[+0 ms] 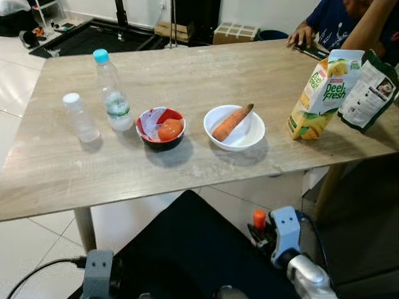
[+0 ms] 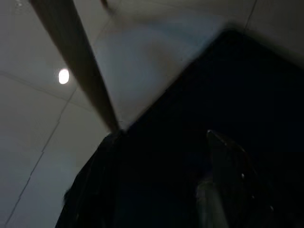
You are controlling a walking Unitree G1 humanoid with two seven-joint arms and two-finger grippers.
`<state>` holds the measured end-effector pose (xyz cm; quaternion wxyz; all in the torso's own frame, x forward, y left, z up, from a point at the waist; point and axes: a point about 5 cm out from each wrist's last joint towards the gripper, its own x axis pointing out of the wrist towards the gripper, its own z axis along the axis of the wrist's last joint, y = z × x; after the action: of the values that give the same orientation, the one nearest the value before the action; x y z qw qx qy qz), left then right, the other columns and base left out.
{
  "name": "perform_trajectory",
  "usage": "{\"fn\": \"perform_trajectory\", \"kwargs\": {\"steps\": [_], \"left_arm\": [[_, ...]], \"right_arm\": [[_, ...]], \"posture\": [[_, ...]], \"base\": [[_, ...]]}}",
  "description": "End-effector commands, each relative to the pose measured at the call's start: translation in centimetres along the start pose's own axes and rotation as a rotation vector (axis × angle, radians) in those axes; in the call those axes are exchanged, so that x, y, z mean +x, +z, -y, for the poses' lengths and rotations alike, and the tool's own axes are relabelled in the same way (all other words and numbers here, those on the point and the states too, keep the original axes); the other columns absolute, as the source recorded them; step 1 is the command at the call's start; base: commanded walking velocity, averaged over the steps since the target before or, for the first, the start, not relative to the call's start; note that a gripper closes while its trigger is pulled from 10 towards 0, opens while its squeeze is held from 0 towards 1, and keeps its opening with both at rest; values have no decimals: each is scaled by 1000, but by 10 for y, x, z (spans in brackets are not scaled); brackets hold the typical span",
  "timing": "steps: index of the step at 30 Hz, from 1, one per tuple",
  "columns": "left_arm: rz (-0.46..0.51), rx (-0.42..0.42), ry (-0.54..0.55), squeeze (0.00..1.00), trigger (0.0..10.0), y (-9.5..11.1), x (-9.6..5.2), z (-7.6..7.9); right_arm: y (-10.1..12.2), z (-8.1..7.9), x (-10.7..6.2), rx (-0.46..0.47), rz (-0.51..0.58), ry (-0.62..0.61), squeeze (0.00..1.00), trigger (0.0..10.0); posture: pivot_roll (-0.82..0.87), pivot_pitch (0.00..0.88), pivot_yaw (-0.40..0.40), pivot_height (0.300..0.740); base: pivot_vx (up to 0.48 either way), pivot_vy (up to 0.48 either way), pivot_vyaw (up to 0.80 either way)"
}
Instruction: Restocking fridge
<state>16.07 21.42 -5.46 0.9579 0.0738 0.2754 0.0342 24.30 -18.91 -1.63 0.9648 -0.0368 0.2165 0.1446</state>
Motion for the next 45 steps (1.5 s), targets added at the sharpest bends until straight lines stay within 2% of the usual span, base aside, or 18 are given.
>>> {"fn": "perform_trajectory", "kwargs": {"steps": [1,2,3,7,8,11,19,23,24,26,28,32,34,35,38,39,45], "left_arm": [[-50,-5,-21,0,10000,-5,2,-1],[-50,-5,-21,0,10000,-5,2,-1],[-44,-14,-36,0,10000,1,9,1],[-44,-14,-36,0,10000,1,9,1],[-33,-13,-56,0,10000,7,15,4],[16,5,-72,0,10000,28,32,13],[-15,-20,-135,0,10000,25,34,33],[-38,-34,-168,0,10000,21,34,37],[-38,-34,-168,0,10000,21,34,37],[-35,-42,-171,0,10000,22,34,38],[-29,-36,-172,0,10000,22,35,38],[-16,-25,-179,0,10000,23,34,38],[-16,-52,-188,0,10000,21,33,38],[-9,-81,-196,0,10000,20,31,37],[-6,-83,-195,0,10000,19,31,36],[-17,-86,-179,0,10000,16,29,32],[-54,-127,-139,0,10000,6,25,24]], "right_arm": [[-10,-10,2,36,-46,19,0,10000],[-10,-10,2,36,-46,19,0,10000],[-13,-14,5,78,-66,14,0,10000],[-13,-14,5,78,-66,14,0,10000],[-16,-18,8,98,-91,19,0,10000],[-27,-26,10,59,-173,-3,0,10000],[-22,-30,15,66,-153,-4,0,10000],[-18,-30,20,184,-124,-64,0,10000],[-18,-30,20,184,-124,-64,0,10000],[-15,-26,20,282,-81,-111,0,10000],[-16,-23,19,311,-73,-154,0,10000],[-23,-22,16,296,-131,-174,0,10000],[-29,-22,12,275,-161,-166,0,10000],[-37,-20,7,229,-191,-162,0,10000],[-40,-19,5,218,-195,-161,0,10000],[-44,-17,1,166,-203,-154,0,10000],[-54,-17,-6,140,-248,-148,0,10000]], "posture": [[-125,124,6,740],[-125,124,6,740],[-128,124,3,740],[-128,124,3,740],[-136,116,5,740],[-139,102,11,740],[-151,99,31,740],[-151,102,43,740],[-151,102,43,740],[-146,108,38,740],[-139,101,30,740],[-143,112,30,740],[-137,110,25,740],[-132,119,19,740],[-133,119,14,740],[-127,119,7,740],[-136,132,5,740]], "base": [[0,0,0],[0,0,0],[0,0,0],[0,0,0],[0,0,0],[0,0,0],[0,0,0],[0,0,0],[0,0,0],[0,0,0],[0,0,0],[0,0,0],[0,0,0],[0,0,0],[0,0,0],[0,0,0],[0,0,0]]}}
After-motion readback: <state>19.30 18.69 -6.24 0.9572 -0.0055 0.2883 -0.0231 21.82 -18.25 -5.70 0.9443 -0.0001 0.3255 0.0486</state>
